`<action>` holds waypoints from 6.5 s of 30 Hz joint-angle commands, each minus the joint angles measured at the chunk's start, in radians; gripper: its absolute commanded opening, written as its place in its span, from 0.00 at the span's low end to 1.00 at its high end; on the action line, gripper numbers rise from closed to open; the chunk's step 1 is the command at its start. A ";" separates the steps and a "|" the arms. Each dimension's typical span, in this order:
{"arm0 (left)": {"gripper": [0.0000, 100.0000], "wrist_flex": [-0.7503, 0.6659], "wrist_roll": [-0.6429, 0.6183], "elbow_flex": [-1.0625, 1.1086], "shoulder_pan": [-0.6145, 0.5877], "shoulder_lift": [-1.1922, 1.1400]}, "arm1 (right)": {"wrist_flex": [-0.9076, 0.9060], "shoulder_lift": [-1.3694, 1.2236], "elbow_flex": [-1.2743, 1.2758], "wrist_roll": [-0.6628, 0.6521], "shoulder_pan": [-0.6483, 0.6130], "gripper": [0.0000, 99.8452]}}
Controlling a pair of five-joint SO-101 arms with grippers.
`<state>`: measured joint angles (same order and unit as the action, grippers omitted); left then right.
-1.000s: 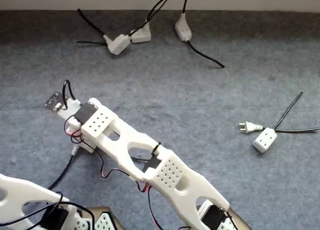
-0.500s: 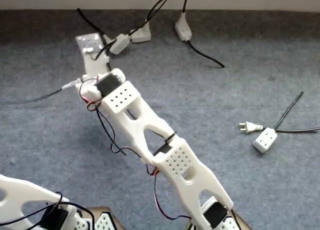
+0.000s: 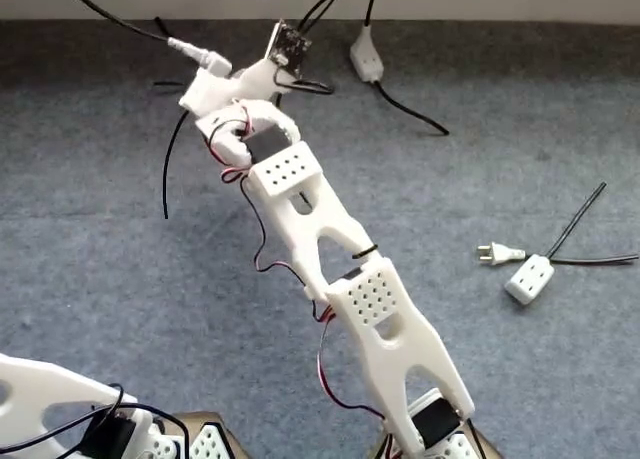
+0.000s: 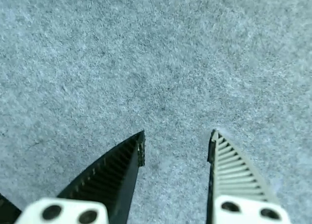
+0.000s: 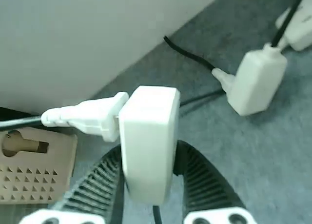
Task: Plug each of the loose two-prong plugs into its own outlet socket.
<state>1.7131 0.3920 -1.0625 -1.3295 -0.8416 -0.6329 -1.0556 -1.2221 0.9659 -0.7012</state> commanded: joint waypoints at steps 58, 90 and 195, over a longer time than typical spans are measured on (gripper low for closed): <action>0.22 0.040 0.003 0.039 0.015 0.021 | 0.007 -0.160 -0.538 0.005 0.216 0.29; 0.22 0.049 -0.003 0.305 0.308 0.246 | -0.697 0.771 -0.521 -0.517 0.269 0.29; 0.22 -0.707 -0.528 1.926 1.193 1.282 | -0.776 0.938 1.036 -0.628 0.581 0.02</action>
<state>1.0165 -0.1327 0.8661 -0.1281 0.4012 -1.3648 -0.1488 -0.0514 0.2110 -0.0077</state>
